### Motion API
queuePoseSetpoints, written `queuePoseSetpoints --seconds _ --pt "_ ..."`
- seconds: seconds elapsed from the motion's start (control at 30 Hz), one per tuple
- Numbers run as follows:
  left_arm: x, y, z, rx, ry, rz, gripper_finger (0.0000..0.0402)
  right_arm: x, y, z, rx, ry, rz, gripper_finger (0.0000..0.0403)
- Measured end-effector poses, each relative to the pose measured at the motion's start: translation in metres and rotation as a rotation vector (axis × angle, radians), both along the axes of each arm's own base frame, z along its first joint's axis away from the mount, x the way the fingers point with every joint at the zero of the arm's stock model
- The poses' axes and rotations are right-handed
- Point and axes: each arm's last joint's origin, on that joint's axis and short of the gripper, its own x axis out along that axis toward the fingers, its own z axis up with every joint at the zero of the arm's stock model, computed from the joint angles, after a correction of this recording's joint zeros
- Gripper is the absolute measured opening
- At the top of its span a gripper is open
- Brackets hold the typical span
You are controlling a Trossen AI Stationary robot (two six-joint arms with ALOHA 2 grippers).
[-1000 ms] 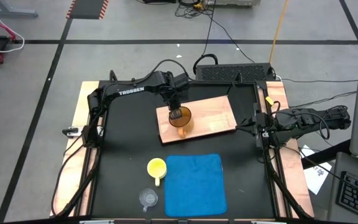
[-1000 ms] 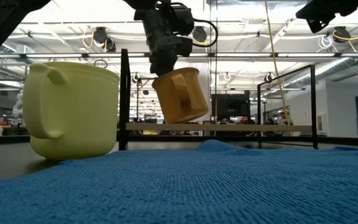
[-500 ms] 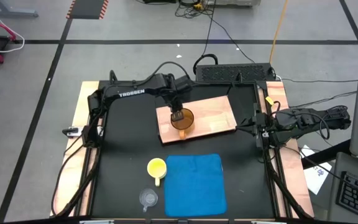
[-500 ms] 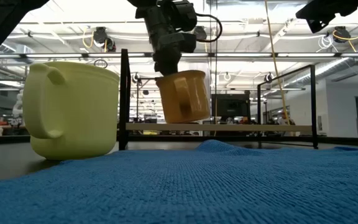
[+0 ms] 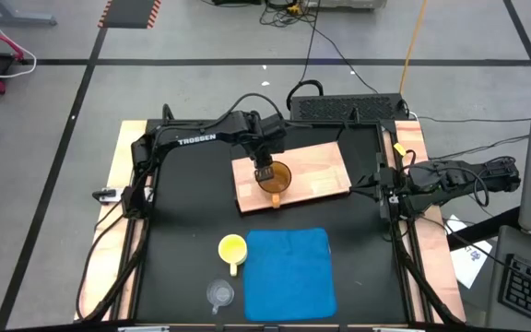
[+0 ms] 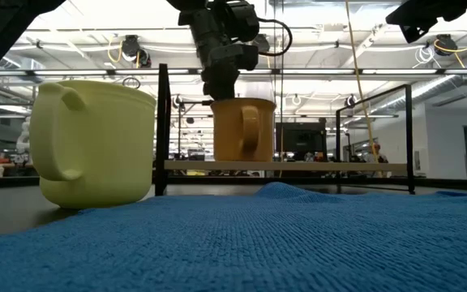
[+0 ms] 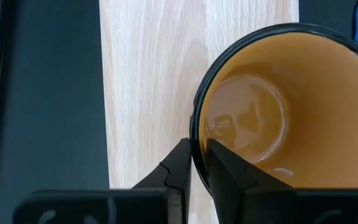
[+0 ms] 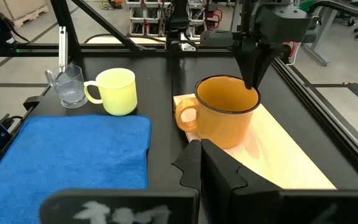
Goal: Stack small to large cups/mugs on shelf
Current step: Put the orange mug on the shelf
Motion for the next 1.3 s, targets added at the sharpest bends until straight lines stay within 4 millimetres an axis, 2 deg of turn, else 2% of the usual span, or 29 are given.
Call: queuePoseSetpoints --seconds 0.17,0.43,0.57,1.03,1.3 --pt "0.000 0.001 0.000 0.003 -0.005 -0.007 0.0057 0.000 0.000 0.000 0.000 0.003 0.000 0.0000" --pt "0.001 0.000 0.000 -0.007 -0.013 -0.021 0.0126 0.000 0.000 -0.001 -0.001 0.008 0.000 0.0000" --pt "0.001 0.001 0.000 -0.007 -0.014 -0.020 0.0147 0.000 0.000 -0.001 -0.002 0.008 0.000 0.0000" --pt "-0.003 0.000 -0.001 -0.017 0.025 -0.024 0.0150 0.000 0.000 -0.001 -0.002 0.008 0.000 0.0000" --pt "-0.004 0.000 -0.016 -0.022 0.046 -0.023 0.0150 0.000 0.000 -0.001 -0.001 0.008 0.000 0.0000"
